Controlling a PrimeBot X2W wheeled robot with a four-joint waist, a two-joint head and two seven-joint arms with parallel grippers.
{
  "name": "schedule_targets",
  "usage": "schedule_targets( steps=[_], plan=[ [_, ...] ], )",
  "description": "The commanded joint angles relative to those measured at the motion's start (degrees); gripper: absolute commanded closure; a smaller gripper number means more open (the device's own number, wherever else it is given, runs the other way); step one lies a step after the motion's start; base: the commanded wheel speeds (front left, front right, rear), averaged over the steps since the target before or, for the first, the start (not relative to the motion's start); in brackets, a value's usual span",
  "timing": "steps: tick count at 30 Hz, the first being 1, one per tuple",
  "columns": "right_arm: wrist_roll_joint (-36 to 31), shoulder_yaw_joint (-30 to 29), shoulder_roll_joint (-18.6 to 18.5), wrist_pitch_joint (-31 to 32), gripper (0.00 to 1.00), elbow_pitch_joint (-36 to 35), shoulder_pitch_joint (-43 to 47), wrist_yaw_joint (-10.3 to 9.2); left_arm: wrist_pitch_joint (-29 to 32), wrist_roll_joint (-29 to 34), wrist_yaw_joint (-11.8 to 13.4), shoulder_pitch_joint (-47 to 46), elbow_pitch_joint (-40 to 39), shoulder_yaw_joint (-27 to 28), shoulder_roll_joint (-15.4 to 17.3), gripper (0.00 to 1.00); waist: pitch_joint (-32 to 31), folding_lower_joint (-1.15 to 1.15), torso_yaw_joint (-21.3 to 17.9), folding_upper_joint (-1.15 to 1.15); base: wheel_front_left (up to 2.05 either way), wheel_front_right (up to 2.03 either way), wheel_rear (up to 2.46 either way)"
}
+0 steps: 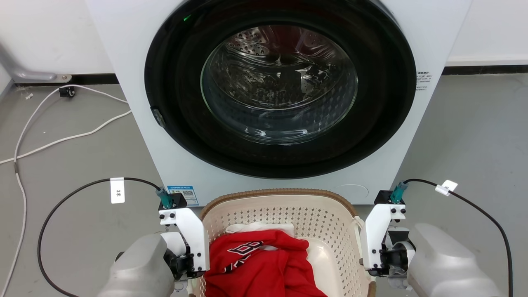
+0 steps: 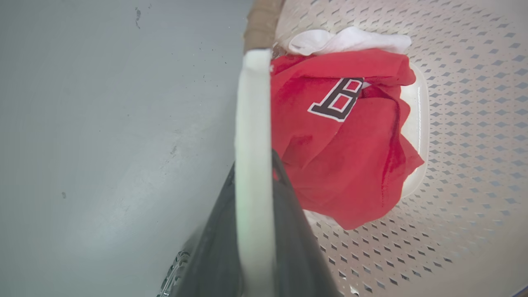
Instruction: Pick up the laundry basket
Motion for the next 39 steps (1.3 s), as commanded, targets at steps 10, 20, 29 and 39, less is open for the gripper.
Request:
schedule_targets(
  steps=[10,20,29,39],
  plan=[
    [1.1,0.0,2.6,-1.5,1.0,-1.0,0.4,0.94,-0.4,-1.4,-0.9,0.5,-1.4,-0.9,-2.9,1.0,0.2,0.01,0.2,0.0,0.0,0.0,0.0],
    [1.2,0.4,2.6,-1.7,1.0,-0.9,0.5,0.95,-0.9,-2.1,-0.9,0.7,-1.4,-1.7,-2.8,1.0,0.4,0.01,0.4,0.0,0.0,0.0,0.0],
    [1.3,0.7,2.6,-2.2,1.0,-0.8,0.0,0.95,-1.3,-2.8,-0.9,0.4,-1.4,-2.5,-2.6,1.0,0.5,0.01,0.3,0.0,0.0,0.0,0.0],
    [1.5,0.9,2.6,-3.2,1.0,-0.8,-0.2,0.95,-1.6,-3.6,-0.9,0.4,-1.4,-3.1,-2.5,1.0,0.5,0.01,0.4,0.0,0.0,0.0,0.0]
  ],
)
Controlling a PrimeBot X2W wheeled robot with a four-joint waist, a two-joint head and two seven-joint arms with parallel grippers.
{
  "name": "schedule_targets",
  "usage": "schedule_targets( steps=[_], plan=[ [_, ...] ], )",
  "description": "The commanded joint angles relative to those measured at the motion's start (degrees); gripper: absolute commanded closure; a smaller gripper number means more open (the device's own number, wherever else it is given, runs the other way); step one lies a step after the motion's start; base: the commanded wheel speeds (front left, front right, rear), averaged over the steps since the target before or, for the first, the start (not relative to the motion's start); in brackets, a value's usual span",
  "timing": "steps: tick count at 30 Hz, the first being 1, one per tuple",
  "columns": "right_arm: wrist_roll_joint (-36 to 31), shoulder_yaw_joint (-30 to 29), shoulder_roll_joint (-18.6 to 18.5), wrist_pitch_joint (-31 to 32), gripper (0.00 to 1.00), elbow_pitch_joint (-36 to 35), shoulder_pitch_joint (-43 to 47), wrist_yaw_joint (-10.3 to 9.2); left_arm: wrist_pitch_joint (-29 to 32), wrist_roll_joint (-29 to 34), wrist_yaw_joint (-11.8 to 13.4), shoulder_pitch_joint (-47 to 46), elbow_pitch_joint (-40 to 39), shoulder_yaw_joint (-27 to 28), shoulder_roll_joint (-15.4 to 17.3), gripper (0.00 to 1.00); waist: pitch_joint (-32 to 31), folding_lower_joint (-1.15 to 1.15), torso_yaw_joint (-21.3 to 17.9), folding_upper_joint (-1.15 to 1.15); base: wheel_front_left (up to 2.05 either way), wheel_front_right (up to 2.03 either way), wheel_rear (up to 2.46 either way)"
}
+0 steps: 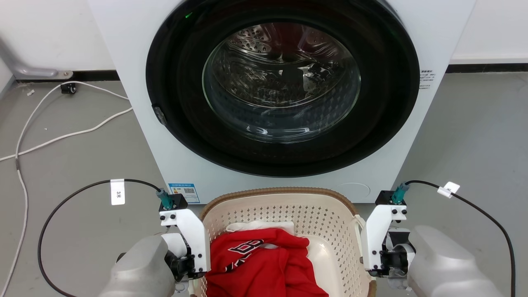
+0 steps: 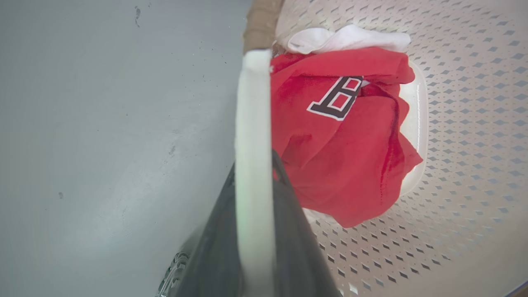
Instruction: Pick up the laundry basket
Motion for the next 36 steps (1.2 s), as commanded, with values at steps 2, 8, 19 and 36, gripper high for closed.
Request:
schedule_targets(
  steps=[2,8,19,36],
  plan=[
    [0.9,0.0,2.7,-0.6,1.0,-1.2,-0.4,0.95,-0.2,-0.8,-1.0,0.4,-1.4,-0.3,-2.6,1.0,0.0,0.0,0.0,0.0,0.0,0.0,0.0],
    [1.0,0.1,2.7,-0.5,1.0,-1.2,-0.2,0.95,-0.4,-1.3,-1.0,0.4,-1.6,-0.7,-2.5,1.0,0.0,0.0,0.0,0.0,0.0,0.0,0.0],
    [1.5,0.2,2.7,-0.2,1.0,-1.2,0.0,0.95,-0.3,-2.0,-1.0,0.5,-1.6,-1.5,-2.4,1.0,0.1,0.0,0.0,0.0,0.0,0.0,0.0],
    [1.6,0.4,2.7,-0.1,1.0,-1.2,0.3,0.95,-0.9,-3.0,-1.0,0.6,-1.8,-2.8,-2.2,1.0,0.2,0.0,0.1,0.0,0.0,0.0,0.0]
  ],
)
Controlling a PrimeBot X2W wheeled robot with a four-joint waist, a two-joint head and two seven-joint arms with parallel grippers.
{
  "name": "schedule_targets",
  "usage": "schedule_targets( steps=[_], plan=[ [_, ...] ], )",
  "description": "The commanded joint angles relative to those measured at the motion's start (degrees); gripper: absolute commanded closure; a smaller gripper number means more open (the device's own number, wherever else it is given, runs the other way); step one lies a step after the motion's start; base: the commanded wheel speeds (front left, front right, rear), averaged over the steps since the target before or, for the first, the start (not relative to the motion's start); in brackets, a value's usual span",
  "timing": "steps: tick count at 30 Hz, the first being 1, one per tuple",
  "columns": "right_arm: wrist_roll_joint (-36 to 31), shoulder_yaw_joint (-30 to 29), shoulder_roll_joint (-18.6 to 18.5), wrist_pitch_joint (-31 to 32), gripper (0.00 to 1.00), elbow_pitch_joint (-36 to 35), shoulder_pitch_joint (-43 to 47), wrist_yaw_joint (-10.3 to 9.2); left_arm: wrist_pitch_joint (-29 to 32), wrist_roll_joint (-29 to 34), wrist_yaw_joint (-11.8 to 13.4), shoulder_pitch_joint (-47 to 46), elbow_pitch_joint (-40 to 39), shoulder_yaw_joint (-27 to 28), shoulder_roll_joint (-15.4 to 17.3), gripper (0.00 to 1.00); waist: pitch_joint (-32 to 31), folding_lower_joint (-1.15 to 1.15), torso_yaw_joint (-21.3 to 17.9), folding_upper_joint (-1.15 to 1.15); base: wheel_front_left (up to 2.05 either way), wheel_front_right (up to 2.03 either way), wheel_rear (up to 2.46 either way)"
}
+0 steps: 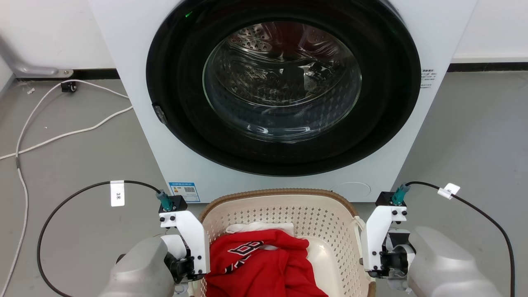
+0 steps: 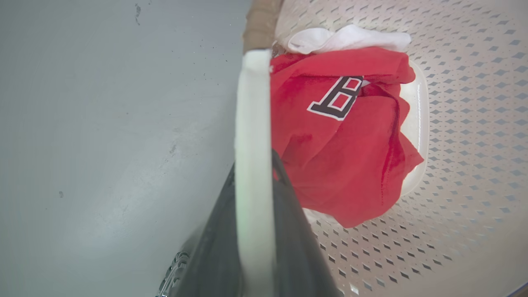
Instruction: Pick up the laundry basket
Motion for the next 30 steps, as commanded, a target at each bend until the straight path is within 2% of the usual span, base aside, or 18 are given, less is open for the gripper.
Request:
schedule_targets(
  steps=[1,30],
  plan=[
    [0.8,0.0,2.7,-0.2,1.0,-1.2,0.2,0.95,-0.3,-0.6,-1.0,0.5,-1.7,-0.2,-2.5,1.0,0.0,0.0,0.0,0.0,0.0,0.0,0.0],
    [1.1,-0.1,2.2,0.1,1.0,-1.2,0.8,0.96,-1.1,-2.4,-1.1,0.6,-1.5,-2.0,-2.7,1.0,0.2,0.0,0.0,0.0,0.0,0.0,0.0]
  ],
)
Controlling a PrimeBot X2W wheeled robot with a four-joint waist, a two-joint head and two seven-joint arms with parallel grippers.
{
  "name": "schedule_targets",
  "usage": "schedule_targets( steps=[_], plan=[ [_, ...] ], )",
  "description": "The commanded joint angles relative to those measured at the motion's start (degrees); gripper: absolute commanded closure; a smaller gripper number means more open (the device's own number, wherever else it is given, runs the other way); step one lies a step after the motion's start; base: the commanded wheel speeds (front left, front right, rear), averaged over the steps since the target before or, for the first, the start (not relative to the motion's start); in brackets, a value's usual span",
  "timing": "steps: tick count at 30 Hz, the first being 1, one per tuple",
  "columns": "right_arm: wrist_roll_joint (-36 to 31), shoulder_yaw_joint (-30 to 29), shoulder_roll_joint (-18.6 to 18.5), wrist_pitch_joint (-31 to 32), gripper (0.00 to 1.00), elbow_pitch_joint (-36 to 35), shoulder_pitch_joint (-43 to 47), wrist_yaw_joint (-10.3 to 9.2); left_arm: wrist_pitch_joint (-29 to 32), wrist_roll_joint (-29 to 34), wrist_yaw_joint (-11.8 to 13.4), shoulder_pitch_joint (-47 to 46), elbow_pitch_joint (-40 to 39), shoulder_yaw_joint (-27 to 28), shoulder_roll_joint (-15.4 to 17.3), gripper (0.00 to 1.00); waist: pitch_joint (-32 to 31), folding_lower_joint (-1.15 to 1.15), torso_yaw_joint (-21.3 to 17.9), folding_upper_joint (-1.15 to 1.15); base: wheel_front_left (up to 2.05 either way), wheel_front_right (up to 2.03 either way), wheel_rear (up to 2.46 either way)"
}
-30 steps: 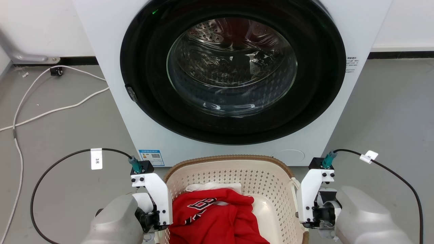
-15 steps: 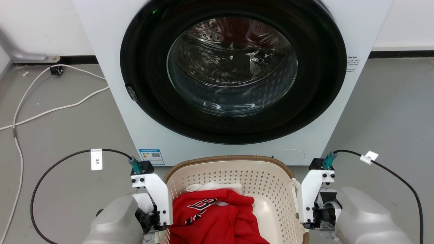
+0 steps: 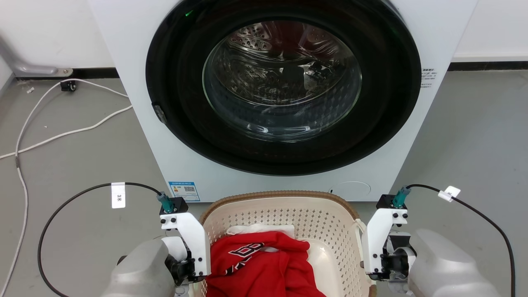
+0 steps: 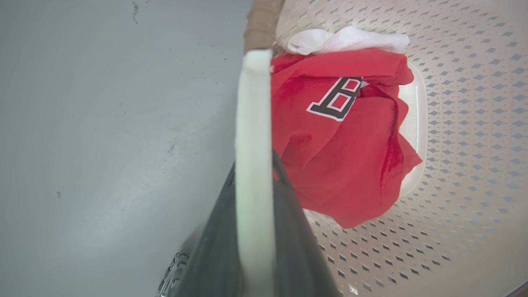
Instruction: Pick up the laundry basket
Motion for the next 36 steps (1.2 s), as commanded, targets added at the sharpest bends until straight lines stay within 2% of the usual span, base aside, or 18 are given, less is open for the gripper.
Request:
schedule_targets(
  steps=[1,36],
  plan=[
    [0.9,-0.2,2.3,0.0,1.0,-1.2,0.3,0.96,-0.3,-0.7,-1.1,0.3,-1.4,-0.1,-2.7,1.0,0.0,0.0,0.0,0.0,0.0,0.0,0.0],
    [0.9,-0.5,2.4,-0.2,1.0,-1.2,0.2,0.96,-0.7,-2.8,-1.1,-0.1,-1.4,-2.0,-2.5,1.0,0.2,0.0,0.2,0.0,0.0,0.0,0.0]
  ],
)
